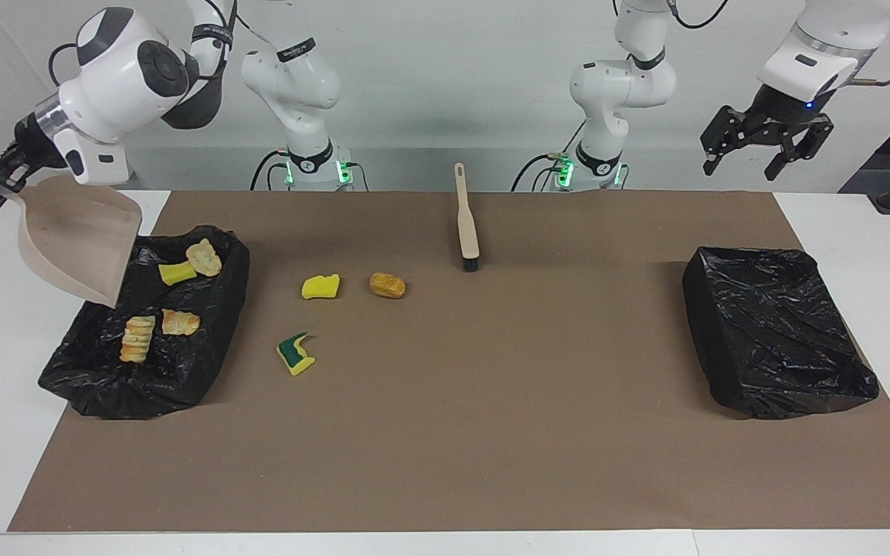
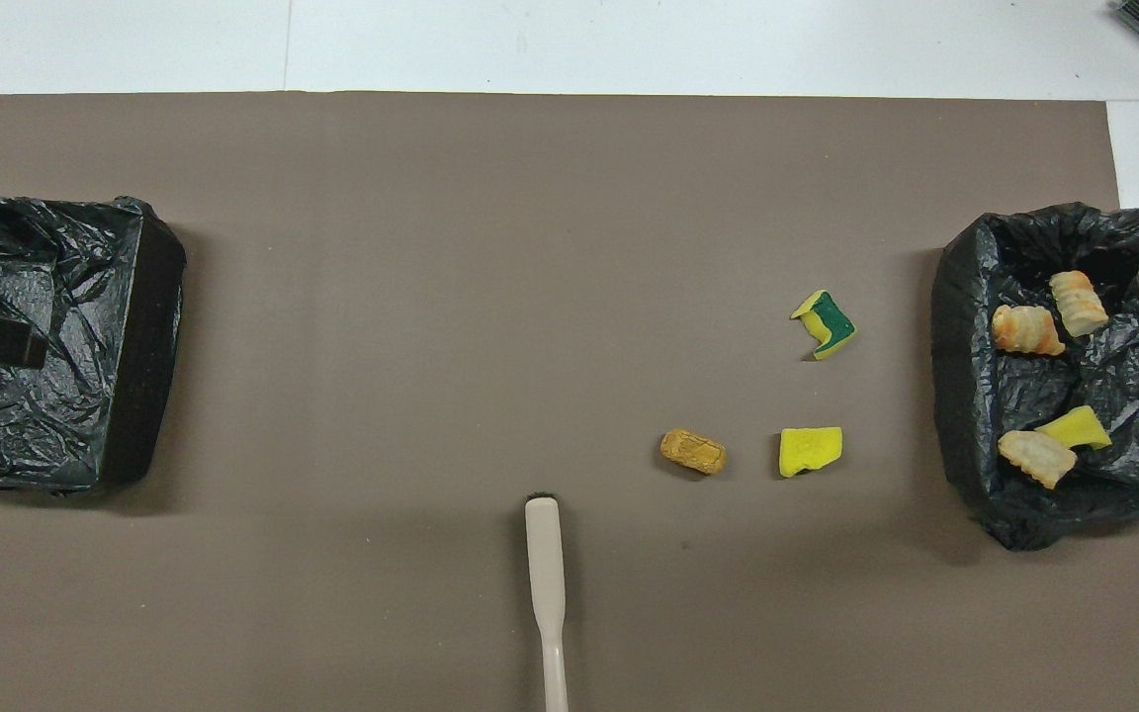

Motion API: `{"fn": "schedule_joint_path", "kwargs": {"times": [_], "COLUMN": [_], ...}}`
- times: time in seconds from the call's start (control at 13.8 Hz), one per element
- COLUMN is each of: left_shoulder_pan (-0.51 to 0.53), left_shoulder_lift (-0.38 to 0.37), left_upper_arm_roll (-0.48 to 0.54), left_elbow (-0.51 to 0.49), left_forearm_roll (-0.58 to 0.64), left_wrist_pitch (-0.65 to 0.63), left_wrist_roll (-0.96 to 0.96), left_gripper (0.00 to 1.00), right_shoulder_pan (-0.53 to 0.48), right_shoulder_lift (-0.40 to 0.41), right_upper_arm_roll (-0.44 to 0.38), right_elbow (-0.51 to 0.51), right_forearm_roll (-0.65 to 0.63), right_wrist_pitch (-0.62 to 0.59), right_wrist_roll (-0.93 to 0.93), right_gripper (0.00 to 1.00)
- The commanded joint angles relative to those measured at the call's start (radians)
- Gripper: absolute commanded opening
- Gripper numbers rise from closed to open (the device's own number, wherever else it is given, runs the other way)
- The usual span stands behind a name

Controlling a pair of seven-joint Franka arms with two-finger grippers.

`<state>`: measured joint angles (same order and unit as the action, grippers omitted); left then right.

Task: Sweep and dump trash in bin

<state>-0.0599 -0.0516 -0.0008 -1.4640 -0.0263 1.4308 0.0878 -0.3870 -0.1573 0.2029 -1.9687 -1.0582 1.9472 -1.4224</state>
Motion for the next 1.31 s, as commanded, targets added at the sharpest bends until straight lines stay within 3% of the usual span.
{"fn": "schedule_joint_path", "kwargs": {"times": [0.0, 0.51, 0.8, 1.24], "left_shoulder_pan": [0.022, 0.025, 0.025, 0.026], "left_shoulder_lift": [0.012, -0.017, -0.022, -0.022], "left_upper_arm_roll": [-0.010, -0.018, -0.018, -0.018], "left_elbow": [0.034, 0.024, 0.021, 0.021], "left_forearm_roll": [-0.004, -0.004, -0.004, -0.004], "left_wrist_pitch": [-0.033, -0.030, -0.026, -0.029], "left_wrist_roll": [0.021, 0.016, 0.016, 0.016], "left_gripper": [1.00, 1.00, 1.00, 1.00], "right_shoulder_pan": [-0.007, 0.085, 0.163, 0.351], "right_shoulder_lift": [-0.016, -0.005, 0.042, 0.134], "right_upper_arm_roll": [0.006, 0.006, 0.006, 0.007], "right_elbow": [-0.021, -0.021, -0.016, -0.015], "right_forearm_roll": [0.156, 0.611, 0.774, 0.853], "right_wrist_pitch": [0.010, -0.039, -0.085, -0.083], "right_wrist_roll": [-0.027, 0.022, 0.279, 0.956], "right_gripper": [0.00, 0.00, 0.00, 0.00]}}
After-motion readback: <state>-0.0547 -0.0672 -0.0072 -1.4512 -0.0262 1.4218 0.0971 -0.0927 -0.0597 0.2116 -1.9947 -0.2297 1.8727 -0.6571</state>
